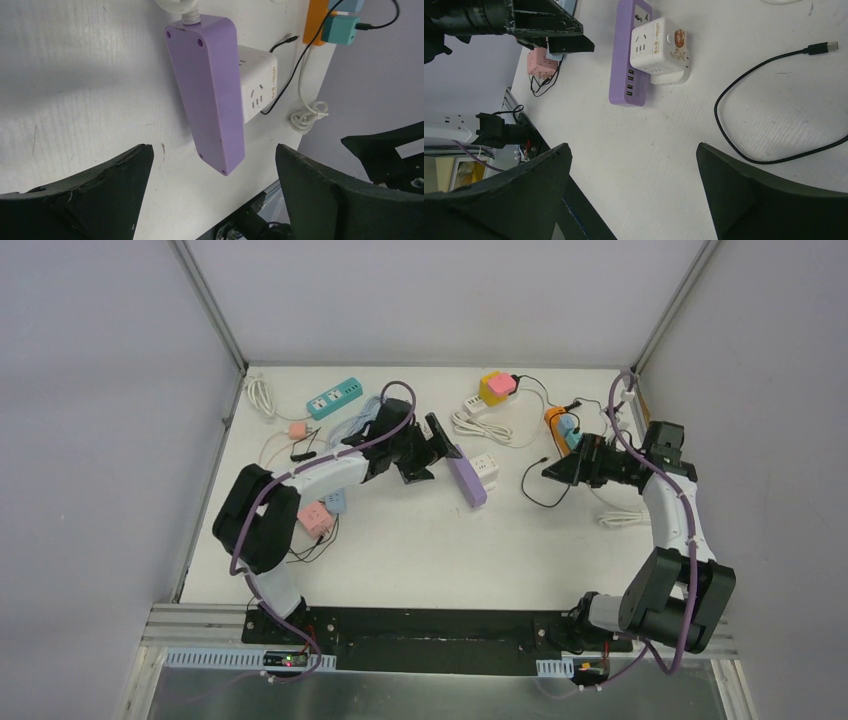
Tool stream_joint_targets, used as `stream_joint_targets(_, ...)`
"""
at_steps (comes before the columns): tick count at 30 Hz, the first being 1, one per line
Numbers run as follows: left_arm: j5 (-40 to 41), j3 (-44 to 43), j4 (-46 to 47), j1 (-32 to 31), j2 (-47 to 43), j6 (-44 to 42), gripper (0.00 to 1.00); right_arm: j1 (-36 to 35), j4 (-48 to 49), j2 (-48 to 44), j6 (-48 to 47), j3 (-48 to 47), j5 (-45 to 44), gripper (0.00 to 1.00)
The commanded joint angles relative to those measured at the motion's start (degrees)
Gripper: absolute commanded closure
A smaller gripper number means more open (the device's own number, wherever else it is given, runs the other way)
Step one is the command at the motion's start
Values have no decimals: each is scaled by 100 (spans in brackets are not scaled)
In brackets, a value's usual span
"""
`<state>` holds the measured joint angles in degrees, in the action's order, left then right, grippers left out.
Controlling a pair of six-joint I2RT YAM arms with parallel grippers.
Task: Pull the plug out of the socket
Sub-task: Pick up the socket from the center of the board.
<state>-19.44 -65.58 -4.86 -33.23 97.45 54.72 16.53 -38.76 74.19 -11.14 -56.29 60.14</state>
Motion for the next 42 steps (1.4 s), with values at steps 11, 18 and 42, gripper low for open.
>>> stream_joint_targets(11,80,623,2994,-84,867,450,6,102,399,135,-641,137,739,0)
stream_joint_targets(18,-172,1119,4231,142,1263,851,4,104,359,164,-705,154,745,0)
stream_joint_targets(42,-540,1083,7195,240,2903,2110,12,113,247,400,-868,154,747,0)
